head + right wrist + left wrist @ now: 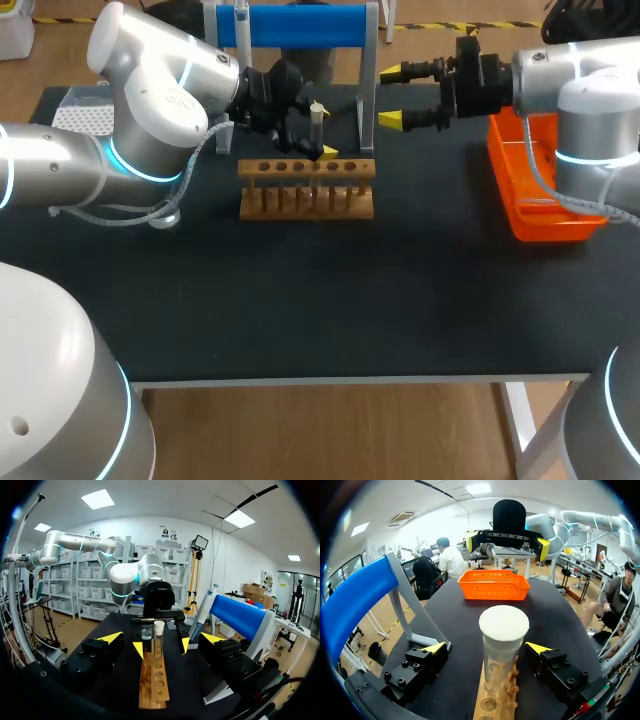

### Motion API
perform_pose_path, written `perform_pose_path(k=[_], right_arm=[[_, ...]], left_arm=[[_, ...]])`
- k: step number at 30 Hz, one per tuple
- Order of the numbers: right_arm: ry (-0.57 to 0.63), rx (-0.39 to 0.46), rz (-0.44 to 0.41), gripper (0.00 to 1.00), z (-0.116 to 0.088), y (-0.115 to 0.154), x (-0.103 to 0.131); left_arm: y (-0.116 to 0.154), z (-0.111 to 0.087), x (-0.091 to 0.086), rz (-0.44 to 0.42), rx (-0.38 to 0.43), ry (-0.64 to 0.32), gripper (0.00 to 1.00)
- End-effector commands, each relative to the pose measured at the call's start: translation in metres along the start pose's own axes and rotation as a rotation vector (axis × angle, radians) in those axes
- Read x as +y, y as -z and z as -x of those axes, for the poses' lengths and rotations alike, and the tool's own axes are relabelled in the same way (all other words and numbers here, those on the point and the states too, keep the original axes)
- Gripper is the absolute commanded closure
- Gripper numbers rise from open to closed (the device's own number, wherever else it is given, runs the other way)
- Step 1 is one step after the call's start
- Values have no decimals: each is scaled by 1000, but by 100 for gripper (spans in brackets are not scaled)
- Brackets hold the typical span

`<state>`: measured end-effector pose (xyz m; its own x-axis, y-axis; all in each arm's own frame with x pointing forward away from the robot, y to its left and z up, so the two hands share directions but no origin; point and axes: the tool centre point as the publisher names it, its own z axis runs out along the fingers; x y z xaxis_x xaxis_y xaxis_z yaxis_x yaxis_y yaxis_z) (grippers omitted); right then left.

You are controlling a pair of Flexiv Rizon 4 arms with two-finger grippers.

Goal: Invert the test tube, pick up the pipette, mount the tip to pipette, aspirate from beaker and dispense into the tube, eject the tip, return the pipette, and cap with the stopper.

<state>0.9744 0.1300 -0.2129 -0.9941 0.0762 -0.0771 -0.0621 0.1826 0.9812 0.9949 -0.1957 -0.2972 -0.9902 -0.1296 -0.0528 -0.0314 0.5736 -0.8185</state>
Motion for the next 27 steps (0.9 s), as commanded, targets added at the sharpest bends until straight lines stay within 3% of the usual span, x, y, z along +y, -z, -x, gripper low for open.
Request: perform_pose_path(k=[1,17,27], right_arm=[[0,-9,-2,0,-3,0,1],[0,-9,-2,0,-3,0,1],[0,-9,-2,0,-3,0,1]], left_arm=[[3,-1,1,5,1,0,0],[31,-16,20,24,-84,53,0],[56,-5,32,48,-145,81,0]])
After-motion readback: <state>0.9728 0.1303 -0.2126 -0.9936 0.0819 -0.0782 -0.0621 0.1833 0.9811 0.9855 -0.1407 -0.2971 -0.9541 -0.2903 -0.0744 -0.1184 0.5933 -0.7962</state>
